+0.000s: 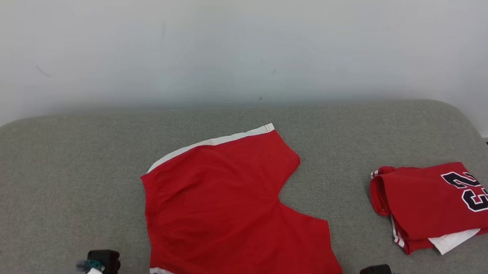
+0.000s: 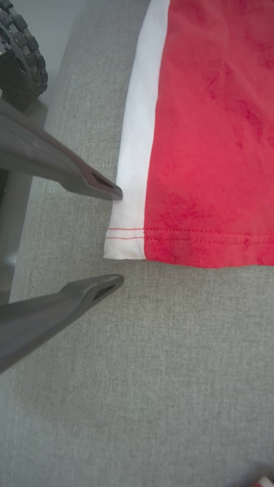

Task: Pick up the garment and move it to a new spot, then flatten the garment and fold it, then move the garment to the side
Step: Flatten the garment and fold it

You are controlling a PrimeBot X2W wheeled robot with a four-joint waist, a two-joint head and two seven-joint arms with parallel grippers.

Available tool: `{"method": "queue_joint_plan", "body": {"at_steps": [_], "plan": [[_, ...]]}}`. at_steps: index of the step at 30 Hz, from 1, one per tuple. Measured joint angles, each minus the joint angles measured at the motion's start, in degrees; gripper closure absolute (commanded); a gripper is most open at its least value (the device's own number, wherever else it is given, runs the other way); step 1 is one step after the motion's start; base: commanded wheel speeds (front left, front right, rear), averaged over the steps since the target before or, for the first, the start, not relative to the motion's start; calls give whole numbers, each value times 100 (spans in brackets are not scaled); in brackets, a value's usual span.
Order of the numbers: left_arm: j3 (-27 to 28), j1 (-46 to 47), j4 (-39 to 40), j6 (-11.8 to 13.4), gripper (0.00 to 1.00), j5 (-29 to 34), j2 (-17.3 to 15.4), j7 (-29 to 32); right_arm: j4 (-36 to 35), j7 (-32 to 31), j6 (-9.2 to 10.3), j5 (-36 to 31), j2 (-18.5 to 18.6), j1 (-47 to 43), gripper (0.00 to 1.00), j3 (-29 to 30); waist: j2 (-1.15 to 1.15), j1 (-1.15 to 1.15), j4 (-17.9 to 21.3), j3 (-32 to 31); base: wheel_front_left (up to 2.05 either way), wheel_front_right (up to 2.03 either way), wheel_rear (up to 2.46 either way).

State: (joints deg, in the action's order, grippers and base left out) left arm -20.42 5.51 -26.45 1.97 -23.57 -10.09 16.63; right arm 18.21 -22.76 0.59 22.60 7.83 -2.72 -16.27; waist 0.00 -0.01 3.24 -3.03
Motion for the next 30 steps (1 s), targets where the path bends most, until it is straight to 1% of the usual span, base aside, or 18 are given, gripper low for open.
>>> {"method": "queue_joint_plan", "body": {"at_steps": [5,6,8,9,10,11,13,14,16,17,18,20,21,25,26,27,28,30], "plan": [[-62,207,-93,-48,0,20,91,-4,9,-2,1,0,-11,111,0,0,0,0,7,48,0,0,0],[-63,213,-152,-53,0,19,104,-10,14,-18,37,1,-13,109,15,4,0,0,12,59,0,0,0],[-66,213,-191,-54,1,19,105,-10,16,-31,43,5,-14,109,19,10,0,0,14,64,0,0,0],[-71,212,-236,-56,11,19,114,-10,27,-48,44,36,-20,109,26,15,0,0,16,72,0,0,0],[-77,212,-250,-59,18,19,121,-10,35,-64,44,52,-21,108,40,15,0,0,15,75,0,0,0],[-80,213,-272,-89,33,19,126,-9,43,-80,44,53,-23,108,50,15,0,0,12,78,0,0,0],[-87,213,-292,-98,33,18,132,-9,47,-94,46,53,-24,107,50,16,0,0,8,80,0,0,0],[-89,213,-315,-98,55,18,138,-10,56,-97,49,55,-26,107,56,20,0,0,4,82,0,0,0],[-92,213,-399,-101,64,16,140,-10,67,-102,54,55,-26,107,62,27,0,0,-14,84,0,0,0],[-91,214,-414,-102,69,15,140,-10,70,-103,68,55,-26,108,70,32,0,0,-20,85,0,0,0],[-90,217,-425,-104,80,11,140,-10,77,-110,70,55,-26,108,76,37,0,0,-25,85,0,0,0],[-86,218,-444,-104,95,0,140,-29,82,-145,94,56,-27,108,97,43,0,0,-34,86,0,0,0],[-84,219,-452,-107,100,-2,141,-36,82,-145,94,56,-29,108,100,44,0,0,-37,87,0,0,0],[-73,233,-472,-149,100,-9,145,-89,82,-146,100,58,-35,110,100,45,0,1,-41,90,0,0,0],[-68,245,-477,-149,93,-9,143,-112,82,-146,100,58,-35,110,100,48,0,1,-41,90,0,0,0],[-66,272,-486,-149,56,-9,141,-113,82,-146,101,58,-35,110,100,57,0,1,-41,90,0,0,0],[-67,305,-487,-156,0,-9,134,-136,82,-146,101,58,-34,110,100,66,0,1,-41,90,0,0,0],[-52,336,-476,-200,0,-9,110,-181,88,-147,102,62,-32,110,100,80,0,1,-41,89,0,0,0]]}}
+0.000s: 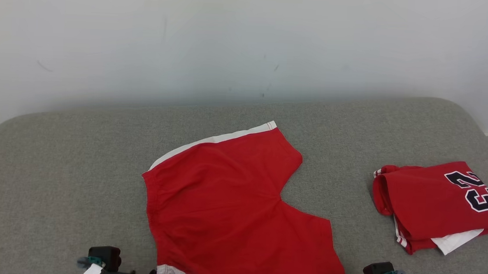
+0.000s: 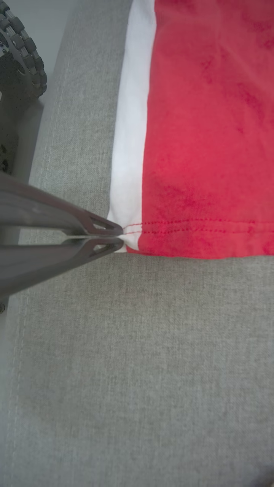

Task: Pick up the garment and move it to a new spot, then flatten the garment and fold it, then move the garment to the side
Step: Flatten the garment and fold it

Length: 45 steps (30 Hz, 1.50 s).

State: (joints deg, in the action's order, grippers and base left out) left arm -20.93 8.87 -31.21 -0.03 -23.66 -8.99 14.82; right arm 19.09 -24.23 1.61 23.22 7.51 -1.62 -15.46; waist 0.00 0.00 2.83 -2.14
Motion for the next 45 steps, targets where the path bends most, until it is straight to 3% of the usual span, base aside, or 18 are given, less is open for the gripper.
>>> {"method": "queue_joint_plan", "body": {"at_steps": [1,2,3,4,15,19,21,28,45], "plan": [[-3,0,4,-7,0,0,-15,-25,3,0,14,8,1,-1,96,3,0,0,-1,-1,0,0,0],[-8,0,9,-38,0,0,-29,-30,4,1,16,16,2,-1,33,7,0,0,-2,-1,0,0,0],[-7,0,18,-68,0,0,-33,-32,4,1,19,18,4,-1,4,7,0,0,-4,-2,0,0,0],[-10,1,18,-102,0,0,-31,-33,4,1,22,18,5,-1,0,5,0,0,-7,-2,0,0,0],[-77,53,67,-250,0,-1,-46,-83,-3,5,47,21,14,-1,0,26,0,0,-22,-6,0,0,0],[32,87,78,116,0,167,-269,-131,-9,60,99,21,68,-2,0,103,0,0,-32,-22,0,0,0],[66,87,92,155,0,191,-374,-131,-9,68,142,21,90,-12,0,144,0,0,-49,-43,0,0,0],[-127,43,414,-109,0,92,-180,-129,-42,112,148,22,101,-27,0,177,0,0,-126,-144,0,0,0],[-256,-141,333,-153,0,55,-58,35,-74,53,133,21,53,-27,0,-33,0,0,23,-80,0,0,0]]}}
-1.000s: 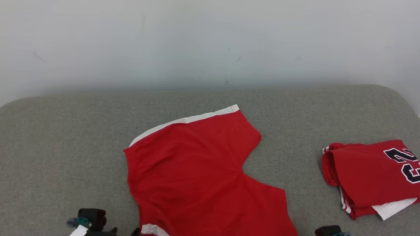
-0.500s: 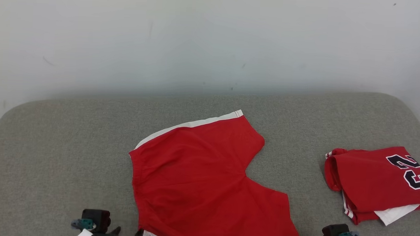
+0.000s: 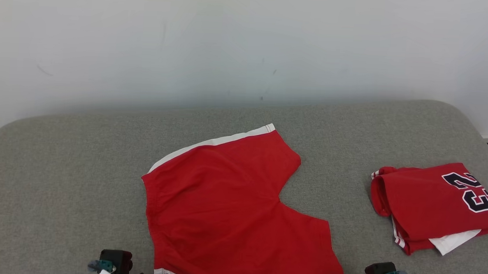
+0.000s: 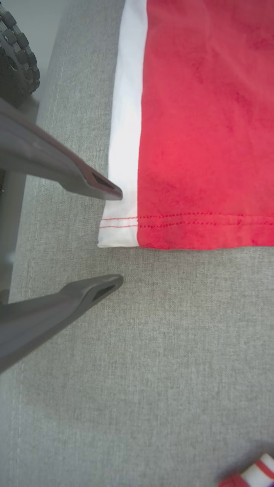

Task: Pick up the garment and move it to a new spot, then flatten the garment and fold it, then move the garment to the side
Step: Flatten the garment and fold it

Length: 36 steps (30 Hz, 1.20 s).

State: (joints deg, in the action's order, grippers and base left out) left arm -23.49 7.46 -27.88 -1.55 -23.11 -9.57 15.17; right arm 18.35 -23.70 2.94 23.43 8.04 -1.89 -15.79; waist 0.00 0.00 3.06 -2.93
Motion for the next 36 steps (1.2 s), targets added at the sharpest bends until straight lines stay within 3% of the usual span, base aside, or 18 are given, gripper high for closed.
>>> {"method": "queue_joint_plan", "body": {"at_steps": [7,8,11,12,16,20,21,22,23,24,25,28,36], "plan": [[1,1,-19,1,0,0,-4,19,2,-32,-18,0,-3,3,0,-22,0,0,-2,44,0,0,0],[0,1,-19,1,0,0,-4,19,7,-52,-19,0,-3,3,6,-23,0,0,-6,50,0,0,0],[-1,4,-20,1,9,0,-2,41,18,-56,-18,1,-10,5,57,-22,0,0,-25,69,0,0,0],[-1,4,-23,1,20,-1,-1,44,25,-66,-18,12,-18,8,69,-20,0,0,-32,75,0,0,0],[-1,6,-31,1,48,-3,2,44,40,-105,-18,18,-38,12,78,-21,0,0,-59,96,0,0,0],[9,15,-41,1,51,-11,2,44,47,-110,-16,18,-43,15,83,-20,0,0,-75,114,0,0,0],[9,17,-43,1,52,-11,2,44,48,-110,-16,18,-43,17,95,-20,0,0,-77,117,0,0,0],[10,24,-46,1,53,-11,3,44,48,-137,-16,18,-43,20,99,-18,0,0,-77,124,0,0,0],[12,29,-48,1,63,-11,4,44,49,-152,-16,18,-43,23,100,-15,0,0,-76,126,0,0,0],[14,38,-52,1,63,-11,8,44,49,-152,-16,18,-43,25,100,-11,0,0,-75,129,0,0,0],[15,52,-52,1,75,-14,12,43,51,-152,-14,18,-43,27,100,-2,0,0,-75,131,0,0,0],[22,137,-45,-4,100,-47,30,33,48,-151,-5,21,-42,31,100,16,0,0,-73,133,0,0,0],[22,136,-1,-55,100,-56,36,-16,33,-147,7,53,-33,30,100,75,0,0,-87,122,0,0,0]]}}
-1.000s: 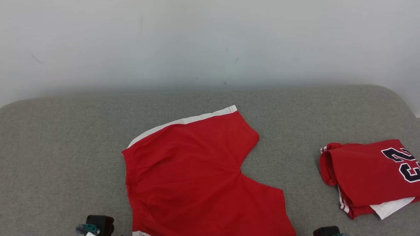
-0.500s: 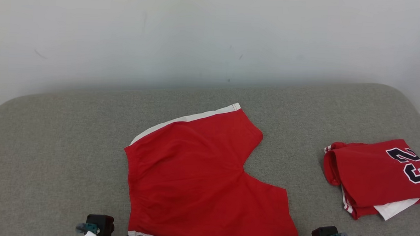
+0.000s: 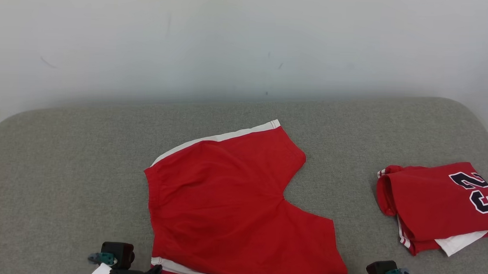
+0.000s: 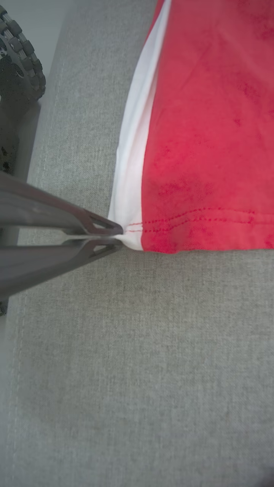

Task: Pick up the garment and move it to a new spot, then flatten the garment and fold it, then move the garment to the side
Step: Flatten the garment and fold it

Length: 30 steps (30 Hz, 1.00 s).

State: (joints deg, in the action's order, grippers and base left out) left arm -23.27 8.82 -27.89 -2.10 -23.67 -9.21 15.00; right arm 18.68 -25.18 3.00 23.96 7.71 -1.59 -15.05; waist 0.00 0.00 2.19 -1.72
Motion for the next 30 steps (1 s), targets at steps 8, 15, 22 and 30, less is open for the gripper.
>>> {"method": "queue_joint_plan", "body": {"at_steps": [8,15,22,30], "plan": [[89,-6,332,-43,100,-166,-5,-112,-354,165,-10,310,-8,-4,100,244,0,0,-44,-18,0,0,0],[164,40,735,10,100,-165,-42,-151,-801,248,-159,433,156,415,100,479,0,0,-108,-30,0,0,0],[137,579,834,108,100,-134,62,-44,-732,191,-310,411,372,1478,100,524,0,-1,-169,77,0,0,0],[127,1170,829,336,100,24,338,15,-381,209,-411,322,364,2632,100,517,0,-1,-321,376,0,0,0]]}}
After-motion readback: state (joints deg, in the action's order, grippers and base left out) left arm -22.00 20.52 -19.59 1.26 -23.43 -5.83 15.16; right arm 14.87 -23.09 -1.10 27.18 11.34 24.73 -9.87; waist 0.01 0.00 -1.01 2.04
